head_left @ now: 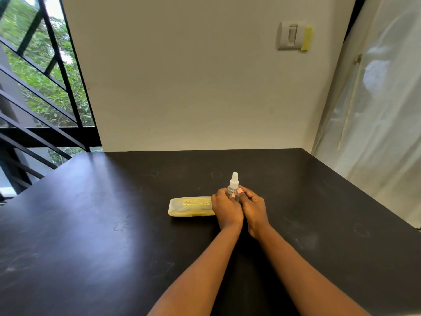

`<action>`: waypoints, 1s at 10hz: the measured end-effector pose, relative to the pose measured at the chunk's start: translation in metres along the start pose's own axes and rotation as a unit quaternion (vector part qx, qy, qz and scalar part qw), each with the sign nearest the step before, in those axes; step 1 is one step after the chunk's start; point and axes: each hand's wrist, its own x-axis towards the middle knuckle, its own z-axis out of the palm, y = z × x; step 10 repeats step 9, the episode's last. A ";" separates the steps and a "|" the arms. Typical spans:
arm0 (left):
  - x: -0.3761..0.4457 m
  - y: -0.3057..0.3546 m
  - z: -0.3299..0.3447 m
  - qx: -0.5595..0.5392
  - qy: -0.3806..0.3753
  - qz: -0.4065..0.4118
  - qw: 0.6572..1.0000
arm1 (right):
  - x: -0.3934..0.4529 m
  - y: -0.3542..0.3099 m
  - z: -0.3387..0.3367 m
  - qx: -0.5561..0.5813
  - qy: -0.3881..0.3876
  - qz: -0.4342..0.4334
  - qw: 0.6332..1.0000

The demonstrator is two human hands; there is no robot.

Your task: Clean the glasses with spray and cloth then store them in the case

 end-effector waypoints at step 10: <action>0.005 -0.005 -0.020 -0.004 0.018 0.016 1.000 | 0.001 0.003 0.002 -0.027 0.067 -0.006 0.997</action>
